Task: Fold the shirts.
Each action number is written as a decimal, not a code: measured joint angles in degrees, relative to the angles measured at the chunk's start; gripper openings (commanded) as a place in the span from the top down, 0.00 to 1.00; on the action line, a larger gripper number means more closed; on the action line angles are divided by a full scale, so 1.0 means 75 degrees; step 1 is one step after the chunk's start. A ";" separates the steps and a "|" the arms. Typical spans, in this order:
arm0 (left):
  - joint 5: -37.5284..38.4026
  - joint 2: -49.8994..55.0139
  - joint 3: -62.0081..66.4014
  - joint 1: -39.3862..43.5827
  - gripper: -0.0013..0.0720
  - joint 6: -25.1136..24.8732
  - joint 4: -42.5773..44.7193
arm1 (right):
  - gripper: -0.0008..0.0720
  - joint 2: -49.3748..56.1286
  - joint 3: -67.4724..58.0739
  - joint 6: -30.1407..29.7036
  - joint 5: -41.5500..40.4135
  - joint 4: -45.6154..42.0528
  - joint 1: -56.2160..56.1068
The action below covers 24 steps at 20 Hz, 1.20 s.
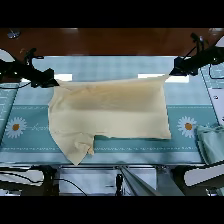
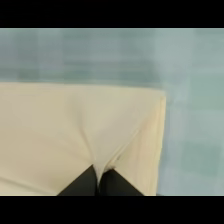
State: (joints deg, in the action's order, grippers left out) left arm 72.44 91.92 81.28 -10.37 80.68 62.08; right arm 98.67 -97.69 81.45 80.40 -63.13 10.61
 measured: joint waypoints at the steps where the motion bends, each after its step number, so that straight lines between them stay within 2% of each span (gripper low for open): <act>1: 0.0131 0.0055 -0.0047 -0.0038 0.94 -0.0047 0.0076 | 0.97 -0.0003 0.0280 -0.0061 0.0050 -0.0009 0.0009; 5: 0.0300 0.0388 -0.0163 -0.0070 0.94 -0.0137 0.0291 | 0.96 0.0009 0.1416 -0.0184 -0.0318 -0.0009 -0.0093; 6: 0.0318 0.0469 -0.0172 -0.0070 0.94 -0.0157 0.0289 | 0.93 0.0020 0.1638 -0.0201 -0.0455 -0.0006 -0.0140; 7: 0.0344 0.0545 -0.0184 -0.0070 0.78 -0.0160 0.0271 | 0.66 0.0035 0.1798 -0.0201 -0.0542 0.0009 -0.0178; 8: 0.0376 0.0597 -0.0189 -0.0070 0.32 -0.0163 0.0265 | 0.20 0.0050 0.1926 -0.0195 -0.0609 0.0006 -0.0213; 9: 0.0437 0.0635 -0.0192 -0.0070 0.02 -0.0172 0.0254 | 0.12 0.0050 0.2002 -0.0178 -0.0650 0.0058 -0.0233; 12: 0.0944 0.0694 -0.0122 -0.0082 0.02 -0.0181 0.0408 | 0.12 0.0023 0.2069 -0.0169 -0.0306 -0.0073 -0.0254; 15: 0.1673 0.0530 -0.0221 -0.0157 0.02 0.0015 0.1020 | 0.12 -0.0321 0.2165 -0.0076 0.0204 -0.0772 -0.0166; 18: 0.1918 -0.0210 -0.1139 -0.0443 0.02 0.0108 0.1390 | 0.12 -0.1253 0.2999 0.0012 -0.0093 -0.0988 0.0029; 20: 0.1906 -0.0915 -0.2224 -0.0816 0.02 0.0006 0.1498 | 0.12 -0.2087 0.3984 -0.0099 -0.0592 -0.0650 0.0128; 24: 0.1649 -0.2250 -0.4398 -0.1845 0.02 -0.0160 0.1396 | 0.12 -0.3590 0.5945 -0.0597 -0.1626 0.0819 0.0082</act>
State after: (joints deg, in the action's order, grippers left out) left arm 84.82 75.05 48.29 -24.21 79.48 72.55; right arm 71.75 -53.10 76.97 68.20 -56.99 11.22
